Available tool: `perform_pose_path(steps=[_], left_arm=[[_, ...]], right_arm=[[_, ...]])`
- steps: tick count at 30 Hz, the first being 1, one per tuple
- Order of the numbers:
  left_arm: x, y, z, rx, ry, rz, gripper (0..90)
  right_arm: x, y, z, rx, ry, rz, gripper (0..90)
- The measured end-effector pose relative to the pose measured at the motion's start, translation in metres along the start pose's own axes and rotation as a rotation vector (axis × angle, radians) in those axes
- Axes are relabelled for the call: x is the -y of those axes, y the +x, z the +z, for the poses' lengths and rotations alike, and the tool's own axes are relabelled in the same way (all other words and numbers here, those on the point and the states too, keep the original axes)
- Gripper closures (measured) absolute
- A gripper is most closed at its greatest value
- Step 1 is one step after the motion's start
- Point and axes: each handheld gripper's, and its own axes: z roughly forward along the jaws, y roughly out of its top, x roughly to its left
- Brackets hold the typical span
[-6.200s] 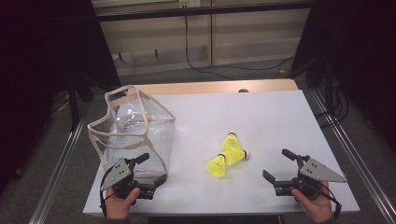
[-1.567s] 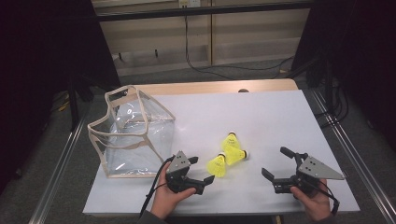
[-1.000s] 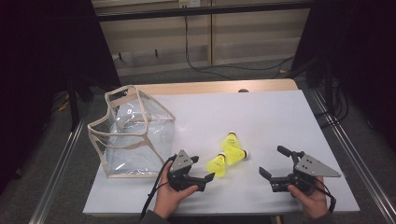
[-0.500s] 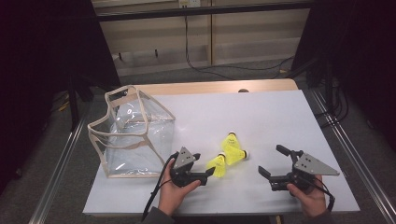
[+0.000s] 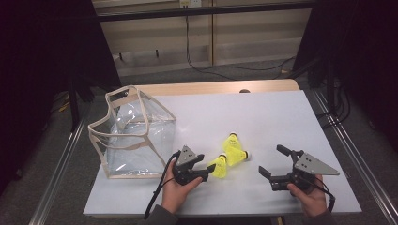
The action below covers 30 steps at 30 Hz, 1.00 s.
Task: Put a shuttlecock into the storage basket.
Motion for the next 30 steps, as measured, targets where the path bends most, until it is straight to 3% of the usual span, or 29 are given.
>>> perform_pose_path(steps=[9,12,17,30], left_arm=[[-0.003,-0.001,0.007,0.005,0.029,-0.008,52.6],[-0.003,-0.001,0.008,0.009,0.031,0.005,53.6],[-0.003,-0.001,0.011,0.015,0.051,-0.010,55.4],[-0.005,-0.001,0.019,-0.006,0.087,-0.013,58.2]], right_arm=[[0.000,-0.001,-0.001,0.009,0.003,0.002,0.9],[0.000,-0.001,-0.002,0.011,0.001,0.002,0.9],[0.001,-0.002,-0.004,0.020,0.004,0.000,0.8],[0.002,-0.003,-0.003,0.023,0.005,0.003,0.9]])
